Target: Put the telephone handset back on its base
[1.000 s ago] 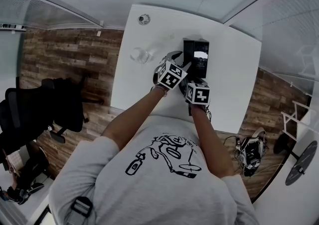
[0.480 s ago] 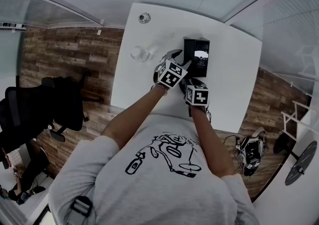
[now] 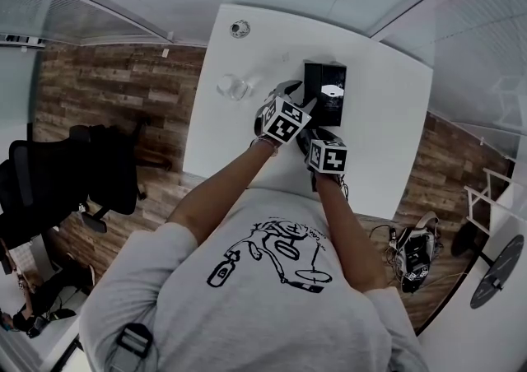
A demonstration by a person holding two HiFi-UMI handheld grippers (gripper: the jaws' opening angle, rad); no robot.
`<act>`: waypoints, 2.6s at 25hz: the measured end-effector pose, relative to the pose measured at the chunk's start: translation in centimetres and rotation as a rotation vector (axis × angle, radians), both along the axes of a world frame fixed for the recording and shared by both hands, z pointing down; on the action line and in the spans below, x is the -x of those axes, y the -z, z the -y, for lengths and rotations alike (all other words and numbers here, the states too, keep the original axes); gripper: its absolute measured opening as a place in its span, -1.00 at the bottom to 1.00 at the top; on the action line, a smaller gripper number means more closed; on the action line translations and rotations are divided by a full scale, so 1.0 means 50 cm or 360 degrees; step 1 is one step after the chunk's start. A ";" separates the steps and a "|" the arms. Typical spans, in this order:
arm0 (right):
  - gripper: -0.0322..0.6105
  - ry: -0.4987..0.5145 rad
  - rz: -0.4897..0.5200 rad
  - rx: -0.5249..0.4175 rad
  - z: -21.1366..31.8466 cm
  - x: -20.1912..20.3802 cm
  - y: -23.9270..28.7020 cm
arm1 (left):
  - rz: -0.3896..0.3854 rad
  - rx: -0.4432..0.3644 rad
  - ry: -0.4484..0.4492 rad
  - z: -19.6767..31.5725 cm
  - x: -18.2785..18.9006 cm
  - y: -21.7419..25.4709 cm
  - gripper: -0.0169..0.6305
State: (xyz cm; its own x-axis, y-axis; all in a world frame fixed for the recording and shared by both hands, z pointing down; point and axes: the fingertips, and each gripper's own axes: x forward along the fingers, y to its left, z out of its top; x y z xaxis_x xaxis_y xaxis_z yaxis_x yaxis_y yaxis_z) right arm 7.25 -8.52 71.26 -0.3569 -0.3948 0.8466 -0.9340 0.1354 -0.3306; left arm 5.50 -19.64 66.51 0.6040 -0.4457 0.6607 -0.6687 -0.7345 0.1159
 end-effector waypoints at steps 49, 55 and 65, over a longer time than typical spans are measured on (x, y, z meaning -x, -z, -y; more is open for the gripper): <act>-0.85 0.0171 -0.0048 -0.0560 0.014 -0.142 0.190 | -0.0174 -0.0087 0.0254 -0.110 0.048 0.104 -0.41; -0.85 0.0215 -0.0047 -0.0822 -0.004 -0.179 0.340 | -0.0348 -0.0158 0.0289 -0.168 0.024 0.228 -0.41; -0.85 0.0276 0.0010 -0.1154 -0.051 -0.216 0.561 | -0.0524 -0.0346 0.0247 -0.253 -0.032 0.443 -0.41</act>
State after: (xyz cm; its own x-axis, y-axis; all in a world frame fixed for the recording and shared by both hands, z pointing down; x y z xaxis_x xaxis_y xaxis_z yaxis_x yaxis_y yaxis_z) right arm 18.07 -5.99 43.21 -0.4690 -0.7910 0.3929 -0.8777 0.4669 -0.1078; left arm 7.08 -7.01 44.35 0.6820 -0.6556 0.3241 -0.7264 -0.6589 0.1955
